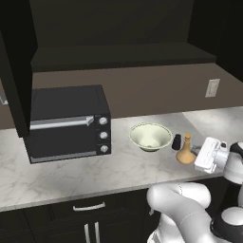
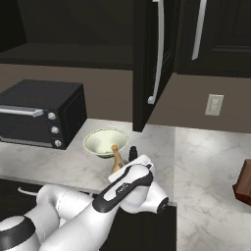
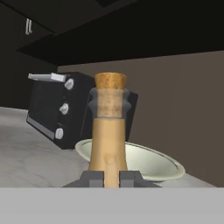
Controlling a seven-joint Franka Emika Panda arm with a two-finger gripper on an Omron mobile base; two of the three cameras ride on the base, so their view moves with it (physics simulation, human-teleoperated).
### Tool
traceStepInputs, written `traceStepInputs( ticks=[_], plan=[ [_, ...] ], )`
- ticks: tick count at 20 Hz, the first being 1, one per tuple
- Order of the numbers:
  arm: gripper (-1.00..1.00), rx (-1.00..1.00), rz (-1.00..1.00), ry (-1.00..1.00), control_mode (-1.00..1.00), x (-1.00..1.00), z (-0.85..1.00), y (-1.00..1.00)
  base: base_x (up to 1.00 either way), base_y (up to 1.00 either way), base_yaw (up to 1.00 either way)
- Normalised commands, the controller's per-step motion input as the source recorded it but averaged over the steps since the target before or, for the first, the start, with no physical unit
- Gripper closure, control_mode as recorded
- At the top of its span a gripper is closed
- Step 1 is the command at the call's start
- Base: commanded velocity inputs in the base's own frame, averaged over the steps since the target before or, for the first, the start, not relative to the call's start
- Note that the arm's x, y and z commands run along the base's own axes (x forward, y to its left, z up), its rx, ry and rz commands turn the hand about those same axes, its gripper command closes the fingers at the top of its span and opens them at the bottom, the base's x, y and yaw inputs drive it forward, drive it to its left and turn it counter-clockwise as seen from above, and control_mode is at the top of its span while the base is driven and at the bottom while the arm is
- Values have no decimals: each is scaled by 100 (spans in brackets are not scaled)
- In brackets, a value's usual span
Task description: Retrieve the bottle and the shaker from the cabinet and place them next to the mixing bowl on the counter. Then add garlic from the fridge to the mixing bowl.
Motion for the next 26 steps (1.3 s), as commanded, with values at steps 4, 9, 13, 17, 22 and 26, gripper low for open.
traceStepInputs(
  ticks=[4,9,13,17,22,26],
  plan=[
    [100,0,0,0,-100,5,-4,0,0,0,0],
    [100,0,0,0,-100,5,-1,4,0,0,0],
    [100,0,0,0,-100,8,0,10,0,0,0],
    [100,0,0,0,-100,9,0,7,0,0,0],
    [100,0,0,0,-100,9,-1,6,0,0,0],
    [100,0,0,0,-100,11,-7,7,0,0,0]
  ],
)
